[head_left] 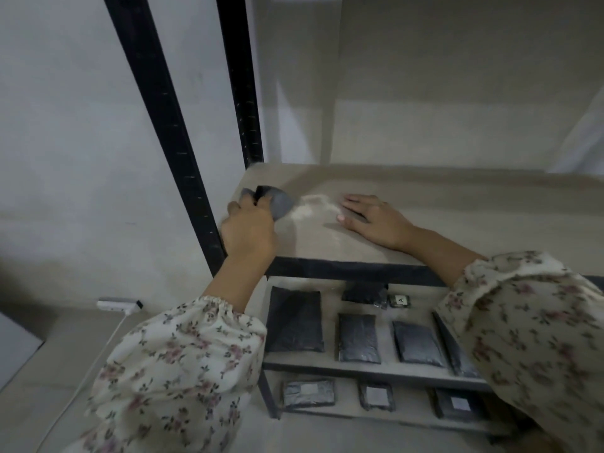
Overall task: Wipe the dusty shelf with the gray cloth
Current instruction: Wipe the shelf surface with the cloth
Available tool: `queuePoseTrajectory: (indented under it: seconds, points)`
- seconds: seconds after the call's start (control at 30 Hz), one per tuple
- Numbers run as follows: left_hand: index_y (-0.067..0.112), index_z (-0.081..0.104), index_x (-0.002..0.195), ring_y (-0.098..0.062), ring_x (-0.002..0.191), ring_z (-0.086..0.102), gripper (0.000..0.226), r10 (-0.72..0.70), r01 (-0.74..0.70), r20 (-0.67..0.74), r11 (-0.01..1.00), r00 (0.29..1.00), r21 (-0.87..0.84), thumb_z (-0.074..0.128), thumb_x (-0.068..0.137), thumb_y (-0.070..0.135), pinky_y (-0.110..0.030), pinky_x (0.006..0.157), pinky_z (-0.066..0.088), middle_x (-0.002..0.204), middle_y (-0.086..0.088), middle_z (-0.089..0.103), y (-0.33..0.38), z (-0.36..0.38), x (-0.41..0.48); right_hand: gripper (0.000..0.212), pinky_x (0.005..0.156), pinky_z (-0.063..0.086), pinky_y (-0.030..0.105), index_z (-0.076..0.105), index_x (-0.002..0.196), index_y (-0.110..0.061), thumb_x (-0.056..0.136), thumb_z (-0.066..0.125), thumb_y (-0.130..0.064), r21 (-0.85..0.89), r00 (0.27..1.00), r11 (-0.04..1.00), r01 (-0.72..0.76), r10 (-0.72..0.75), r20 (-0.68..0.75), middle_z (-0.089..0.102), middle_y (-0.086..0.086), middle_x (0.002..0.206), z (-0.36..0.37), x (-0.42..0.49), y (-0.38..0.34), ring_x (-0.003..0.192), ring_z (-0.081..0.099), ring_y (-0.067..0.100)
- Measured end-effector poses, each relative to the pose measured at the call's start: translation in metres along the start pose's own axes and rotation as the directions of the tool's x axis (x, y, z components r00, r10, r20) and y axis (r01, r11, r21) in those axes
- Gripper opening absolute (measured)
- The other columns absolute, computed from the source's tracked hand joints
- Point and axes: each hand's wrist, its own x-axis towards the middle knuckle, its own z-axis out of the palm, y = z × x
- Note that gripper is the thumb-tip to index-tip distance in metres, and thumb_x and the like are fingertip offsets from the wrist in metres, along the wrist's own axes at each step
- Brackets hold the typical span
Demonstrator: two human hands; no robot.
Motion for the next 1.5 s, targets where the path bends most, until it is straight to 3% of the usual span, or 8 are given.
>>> queuePoseTrajectory:
  seconds: [0.17,0.7,0.9,1.03,1.1,1.2,1.37,1.5]
  points:
    - [0.007,0.03,0.143,-0.039,0.115,0.045,0.056,-0.081,0.076,0.028,0.985,0.996,0.152,0.049,0.09,0.006,-0.041,0.076,0.046,0.138,-0.025,0.034,-0.002,-0.001,-0.003,0.066,0.117,0.016,0.035,0.032,0.143,-0.018,0.091,0.033,-0.058,0.023,0.999,1.0,-0.011,0.012,-0.03,0.026,0.001,0.155,0.005,-0.009,-0.004,0.142,0.022,0.017]
    - [0.021,0.033,0.144,-0.037,0.117,0.047,0.05,0.144,-0.117,0.106,0.967,0.984,-0.226,0.044,0.095,0.016,-0.046,0.088,0.045,0.142,-0.018,0.037,-0.001,0.0,0.002,0.065,0.117,0.021,0.039,0.037,0.141,-0.018,0.091,0.034,-0.058,-0.057,0.988,0.989,-0.136,0.131,-0.083,0.031,0.001,0.153,0.011,-0.015,-0.022,0.14,0.028,0.021]
    - [0.015,0.038,0.137,-0.021,0.112,0.052,0.041,0.157,0.116,0.169,0.301,0.973,-0.947,0.045,0.097,0.02,-0.032,0.093,0.044,0.126,-0.009,0.054,0.011,-0.011,0.0,0.045,0.103,0.034,0.046,0.06,0.119,-0.025,0.092,0.037,-0.053,0.365,0.944,0.921,-0.138,0.233,-0.232,0.057,0.004,0.118,0.014,-0.005,-0.063,0.117,0.047,0.025]
    - [0.018,0.031,0.137,-0.021,0.108,0.055,0.041,0.19,0.291,0.284,-0.007,0.94,-0.957,0.04,0.099,0.029,-0.031,0.086,0.049,0.124,-0.006,0.05,0.013,-0.011,-0.003,0.02,0.081,0.046,0.033,0.048,0.106,-0.027,0.092,0.049,-0.04,0.906,0.967,0.417,-0.076,0.254,-0.036,0.058,0.0,0.108,0.004,0.003,-0.098,0.103,0.055,0.021]
    - [0.018,0.03,0.137,-0.024,0.122,0.048,0.041,0.241,0.239,0.262,0.123,0.934,-0.963,0.036,0.099,0.034,-0.034,0.098,0.042,0.13,-0.006,0.047,0.012,-0.011,-0.001,0.023,0.08,0.051,0.034,0.043,0.11,-0.028,0.09,0.055,-0.029,0.984,0.978,0.149,-0.098,0.199,0.067,0.056,0.003,0.114,-0.002,0.004,-0.104,0.102,0.055,0.02]
    - [0.016,0.025,0.141,-0.026,0.133,0.023,0.052,0.29,-0.106,0.135,0.682,0.947,-0.724,0.034,0.098,0.043,-0.037,0.11,0.021,0.14,-0.009,0.027,0.002,-0.009,0.001,0.041,0.077,0.056,0.035,0.041,0.12,-0.032,0.087,0.06,-0.018,0.987,0.982,0.085,-0.137,0.139,0.124,0.056,0.008,0.116,-0.015,0.008,-0.1,0.099,0.059,0.023]
    - [0.019,0.007,0.15,-0.028,0.145,0.002,0.096,0.368,-0.298,0.295,0.92,0.882,-0.254,0.047,0.078,0.07,-0.046,0.118,0.007,0.157,-0.009,0.007,-0.029,0.002,-0.001,0.059,0.068,0.05,0.03,0.033,0.133,-0.02,0.083,0.064,-0.015,0.838,0.889,0.507,-0.202,0.453,-0.06,0.052,0.015,0.128,-0.046,0.033,-0.075,0.089,0.058,0.023]
    - [0.011,-0.005,0.15,-0.028,0.145,-0.015,0.121,0.338,-0.318,0.393,0.941,0.855,-0.118,0.065,0.068,0.067,-0.046,0.119,-0.003,0.159,-0.01,-0.009,-0.029,0.015,-0.004,0.071,0.089,0.046,0.039,0.021,0.143,-0.018,0.083,0.058,-0.016,0.155,0.898,0.934,-0.322,0.353,-0.263,0.045,0.018,0.136,-0.047,0.056,-0.047,0.117,0.05,0.036]
